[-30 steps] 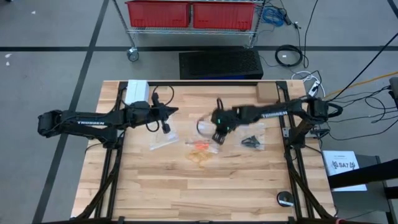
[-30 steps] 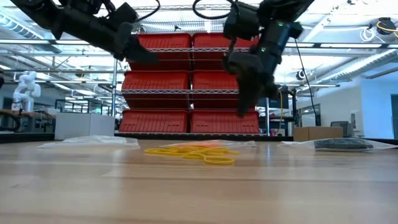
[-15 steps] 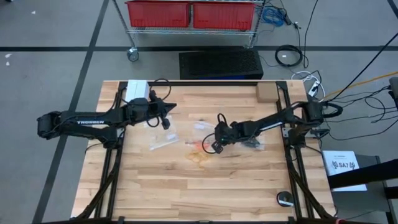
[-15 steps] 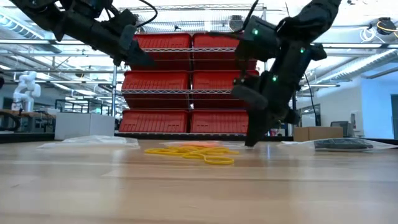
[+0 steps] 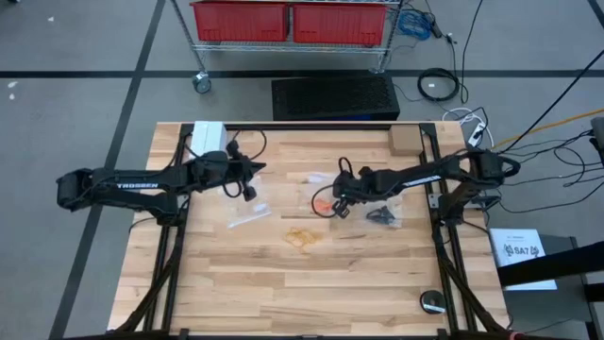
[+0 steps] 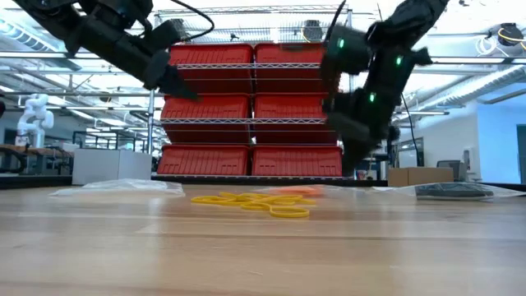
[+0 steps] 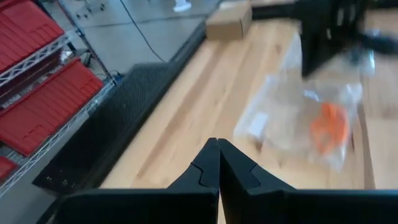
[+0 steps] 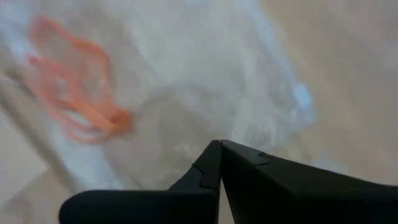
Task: Sort rubber bands
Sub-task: Close the center transparent zip bag, then open the left transparent zip bag
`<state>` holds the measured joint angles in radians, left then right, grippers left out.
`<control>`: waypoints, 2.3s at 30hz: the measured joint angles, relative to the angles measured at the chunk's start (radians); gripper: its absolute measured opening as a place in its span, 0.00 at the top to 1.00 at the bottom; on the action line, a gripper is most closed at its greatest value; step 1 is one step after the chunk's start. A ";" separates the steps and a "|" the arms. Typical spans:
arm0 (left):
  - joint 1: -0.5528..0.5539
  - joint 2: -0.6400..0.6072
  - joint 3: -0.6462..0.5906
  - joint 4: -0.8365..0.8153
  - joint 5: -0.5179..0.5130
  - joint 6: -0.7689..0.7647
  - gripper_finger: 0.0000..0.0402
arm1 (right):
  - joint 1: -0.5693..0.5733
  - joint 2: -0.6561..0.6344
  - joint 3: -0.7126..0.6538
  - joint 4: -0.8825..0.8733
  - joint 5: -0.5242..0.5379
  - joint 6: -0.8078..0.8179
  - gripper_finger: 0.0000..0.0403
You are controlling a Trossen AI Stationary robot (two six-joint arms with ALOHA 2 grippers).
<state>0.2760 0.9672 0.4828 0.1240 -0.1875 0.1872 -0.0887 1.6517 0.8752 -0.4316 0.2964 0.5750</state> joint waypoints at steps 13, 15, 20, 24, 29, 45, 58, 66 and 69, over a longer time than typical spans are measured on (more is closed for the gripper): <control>-0.287 0.001 0.011 -0.398 -0.095 -0.125 1.00 | 0.038 -0.334 0.017 -0.008 0.074 -0.183 1.00; -0.351 0.002 0.035 -0.465 -0.095 -0.191 1.00 | 0.052 -0.360 0.017 -0.008 0.075 -0.195 1.00; -0.501 0.042 0.085 -0.594 -0.103 -0.342 1.00 | 0.089 -0.372 0.017 -0.012 0.089 -0.199 1.00; -0.589 0.136 0.119 -0.671 -0.159 -0.420 1.00 | 0.114 -0.360 0.017 -0.020 0.124 -0.198 1.00; -0.627 0.283 0.156 -0.691 -0.161 -0.554 1.00 | 0.135 -0.357 0.017 -0.017 0.125 -0.198 1.00; -0.602 0.578 0.211 -0.732 -0.311 -0.730 0.62 | 0.175 -0.356 0.017 -0.022 0.127 -0.199 1.00; -0.629 0.667 0.197 -0.579 -0.512 -0.649 0.93 | 0.231 -0.307 0.018 0.078 0.203 -0.394 0.99; -0.703 0.645 0.198 -0.501 -0.641 -0.650 0.99 | 0.232 -0.114 0.018 0.344 0.090 -0.515 0.95; -0.711 0.612 0.213 -0.493 -0.644 -0.620 0.99 | 0.244 -0.039 0.018 0.512 0.090 -0.586 0.90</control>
<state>-0.4347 1.5790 0.6955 -0.3688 -0.8319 -0.4329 0.1558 1.6125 0.8928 0.0806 0.3867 -0.0112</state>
